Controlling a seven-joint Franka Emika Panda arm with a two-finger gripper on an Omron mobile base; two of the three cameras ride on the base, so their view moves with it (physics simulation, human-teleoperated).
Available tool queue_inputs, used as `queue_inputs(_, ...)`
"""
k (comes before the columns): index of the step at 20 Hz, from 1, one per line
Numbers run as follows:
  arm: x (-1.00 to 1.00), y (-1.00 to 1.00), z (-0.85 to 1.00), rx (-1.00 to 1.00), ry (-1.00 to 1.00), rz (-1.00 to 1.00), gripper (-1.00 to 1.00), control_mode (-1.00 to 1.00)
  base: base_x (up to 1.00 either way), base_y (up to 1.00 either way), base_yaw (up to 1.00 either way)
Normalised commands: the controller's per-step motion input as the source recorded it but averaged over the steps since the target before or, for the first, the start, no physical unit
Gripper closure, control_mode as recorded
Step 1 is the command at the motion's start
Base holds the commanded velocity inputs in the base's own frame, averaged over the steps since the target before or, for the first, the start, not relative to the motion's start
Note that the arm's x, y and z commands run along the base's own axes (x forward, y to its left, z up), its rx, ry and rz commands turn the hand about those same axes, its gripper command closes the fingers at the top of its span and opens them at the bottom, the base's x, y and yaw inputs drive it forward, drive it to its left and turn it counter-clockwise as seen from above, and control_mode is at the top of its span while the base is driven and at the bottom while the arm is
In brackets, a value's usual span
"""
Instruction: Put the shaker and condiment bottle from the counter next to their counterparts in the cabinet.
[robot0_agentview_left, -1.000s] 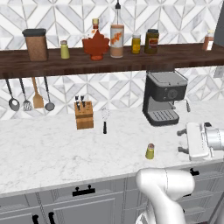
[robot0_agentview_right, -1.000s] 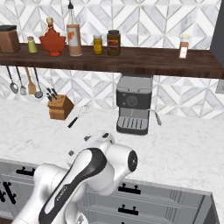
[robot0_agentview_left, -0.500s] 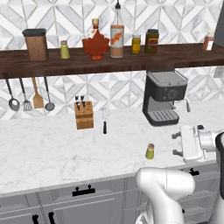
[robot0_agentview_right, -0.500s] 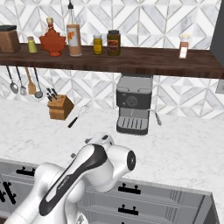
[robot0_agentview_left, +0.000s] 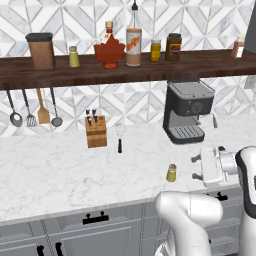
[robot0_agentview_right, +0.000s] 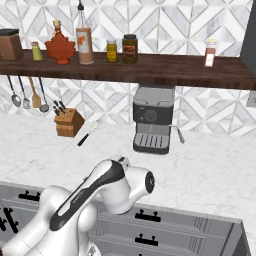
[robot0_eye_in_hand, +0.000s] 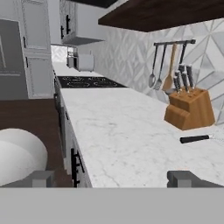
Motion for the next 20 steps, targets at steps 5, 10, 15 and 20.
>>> queue_inputs(5,0.35,0.00,-0.04,0.00,0.05,0.00,-1.00,-1.00,0.00,0.00,0.00)
queue_inputs(10,0.25,0.00,-0.14,0.00,0.05,0.00,-1.00,-1.00,0.00,0.00,0.00)
queue_inputs(15,0.09,-0.02,-0.19,0.00,0.04,0.02,-1.00,-1.00,0.00,0.00,0.00)
queue_inputs(20,0.02,0.00,-0.19,0.00,0.06,0.00,-1.00,-1.00,0.00,0.00,0.00)
